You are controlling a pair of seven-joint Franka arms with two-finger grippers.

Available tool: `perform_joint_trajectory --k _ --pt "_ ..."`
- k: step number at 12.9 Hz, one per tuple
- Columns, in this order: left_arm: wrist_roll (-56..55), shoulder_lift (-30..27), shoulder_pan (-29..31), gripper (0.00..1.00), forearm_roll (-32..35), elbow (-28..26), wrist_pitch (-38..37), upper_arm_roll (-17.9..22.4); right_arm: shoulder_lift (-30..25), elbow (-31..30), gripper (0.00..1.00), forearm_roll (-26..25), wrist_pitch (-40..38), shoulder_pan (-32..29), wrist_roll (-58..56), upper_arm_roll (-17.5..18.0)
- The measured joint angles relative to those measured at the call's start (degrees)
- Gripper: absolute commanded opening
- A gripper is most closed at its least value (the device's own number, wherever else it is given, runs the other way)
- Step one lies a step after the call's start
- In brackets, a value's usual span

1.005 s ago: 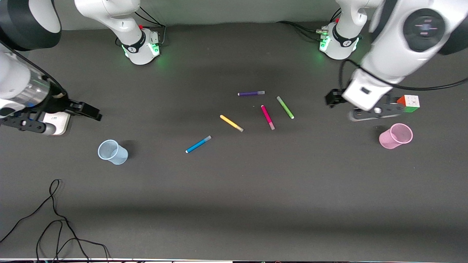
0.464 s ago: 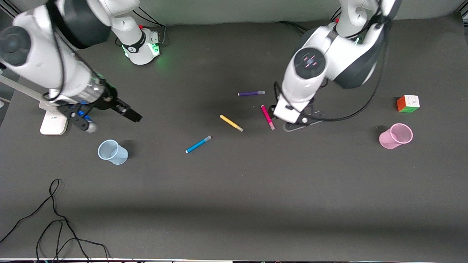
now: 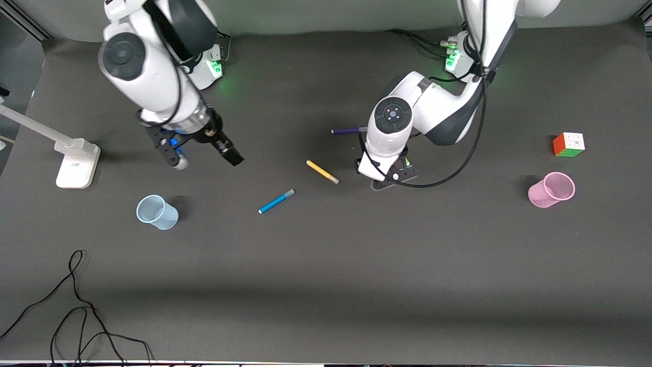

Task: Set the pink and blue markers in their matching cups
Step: 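Move the right gripper to the blue marker while the left gripper reaches the pink marker, then lower and close the right gripper on the blue marker while the left grasps pink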

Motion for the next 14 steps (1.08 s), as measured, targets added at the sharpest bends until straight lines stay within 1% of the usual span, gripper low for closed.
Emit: perform_joint_trajectory --k 2,4,5,6,8,9,11,12,13,14 --pt "-0.2 0.2 -0.3 0.90 0.0 -4.7 5.5 0.0 0.3 -1.0 1.00 -0.8 1.7 1.7 6.1 0.0" --pt "-0.2 0.4 -0.7 0.89 0.0 -9.7 12.0 0.0 0.9 -2.9 1.00 -2.6 5.0 4.0 12.9 0.0" --pt "-0.5 0.6 -1.0 0.84 0.0 -11.7 14.8 0.0 1.4 -3.9 1.00 -3.2 6.7 5.1 15.9 0.0" --pt "-1.2 1.1 -1.1 0.82 0.0 -13.0 16.2 0.0 1.9 -4.8 1.00 -3.5 7.8 5.7 17.6 0.0" --pt "-3.3 2.9 -1.5 0.81 0.0 -13.8 18.4 0.0 3.0 -6.1 1.00 -3.5 9.3 5.9 18.7 -0.1" --pt "-4.2 4.0 -1.8 0.75 0.0 -13.8 19.3 0.0 3.4 -7.0 1.00 -3.5 10.8 5.9 19.0 -0.2" --pt "-5.1 5.4 -2.2 0.73 0.0 -13.7 20.3 0.0 4.3 -9.6 1.00 -3.5 14.6 6.1 19.4 -0.2" --pt "-5.2 5.6 -2.2 0.69 0.0 -13.7 20.5 0.0 5.2 -10.8 1.00 -3.5 16.6 6.2 19.5 -0.2" --pt "-5.3 5.7 -2.2 0.59 0.0 -13.7 20.5 0.1 6.6 -11.5 1.00 -3.5 18.7 6.3 19.6 -0.2" --pt "-5.4 5.7 -2.2 0.54 0.0 -13.7 20.6 0.1 8.5 -11.9 1.00 -3.5 21.0 6.3 19.6 -0.2"
